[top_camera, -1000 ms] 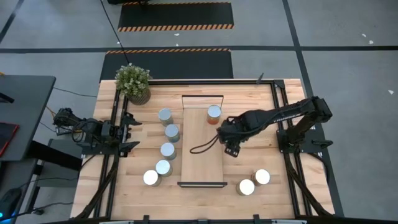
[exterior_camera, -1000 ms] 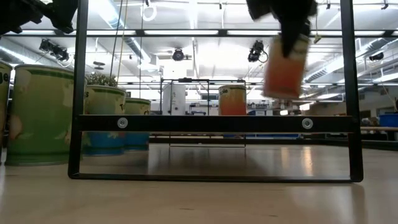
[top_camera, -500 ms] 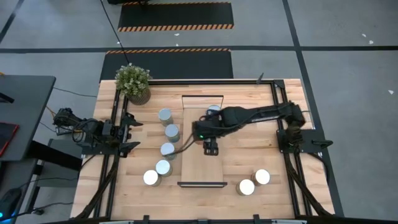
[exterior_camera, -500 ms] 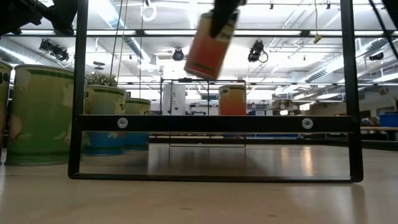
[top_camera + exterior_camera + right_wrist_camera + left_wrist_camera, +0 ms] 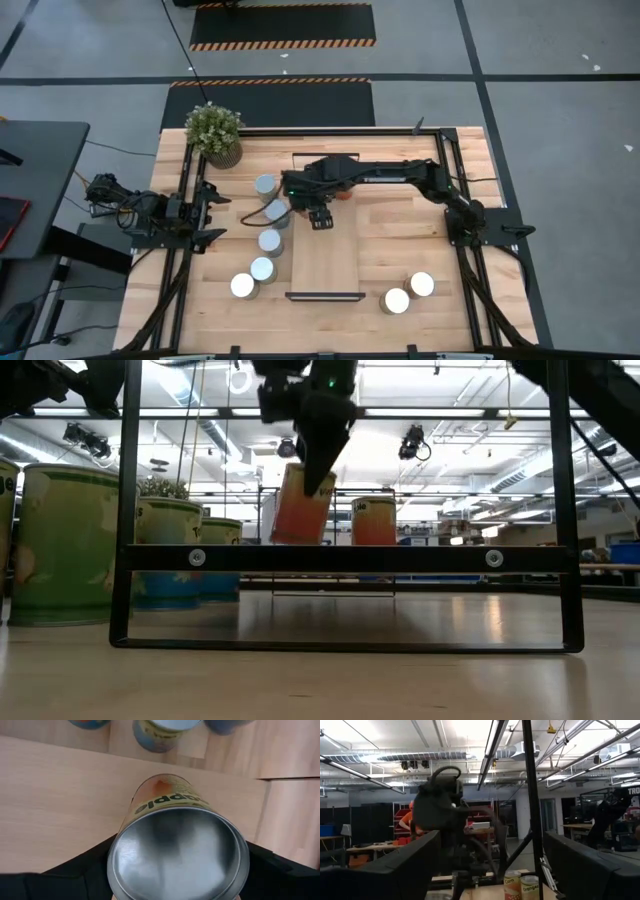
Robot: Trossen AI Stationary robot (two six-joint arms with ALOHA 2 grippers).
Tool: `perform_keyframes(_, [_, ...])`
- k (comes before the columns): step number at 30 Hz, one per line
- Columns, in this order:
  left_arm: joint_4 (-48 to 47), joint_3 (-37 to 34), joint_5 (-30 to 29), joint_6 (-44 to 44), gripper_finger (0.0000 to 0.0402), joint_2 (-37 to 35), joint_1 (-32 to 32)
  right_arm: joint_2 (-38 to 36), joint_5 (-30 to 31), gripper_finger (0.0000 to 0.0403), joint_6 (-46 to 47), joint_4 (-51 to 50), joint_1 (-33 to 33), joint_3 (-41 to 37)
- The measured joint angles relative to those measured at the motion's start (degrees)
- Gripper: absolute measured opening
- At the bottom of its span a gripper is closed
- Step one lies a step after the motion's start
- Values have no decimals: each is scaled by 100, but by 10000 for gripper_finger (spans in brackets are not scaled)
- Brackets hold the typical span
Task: Pick and place cans onto a shelf
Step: Put the canned pineapple on the shelf
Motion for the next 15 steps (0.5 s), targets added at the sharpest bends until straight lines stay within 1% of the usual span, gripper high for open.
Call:
perform_keyframes(3, [1,0,0,7,357,0,-1,206,-193,325,-38,-175,-115,101])
perform_keyframes(6, [2,0,0,9,357,0,-2,267,-174,336,-184,-183,-187,119])
perform_keyframes(11, [0,1,0,7,357,0,0,279,294,361,-289,-140,-212,110])
perform_keyframes(15, [0,1,0,7,357,1,0,226,656,369,-262,-111,-211,110])
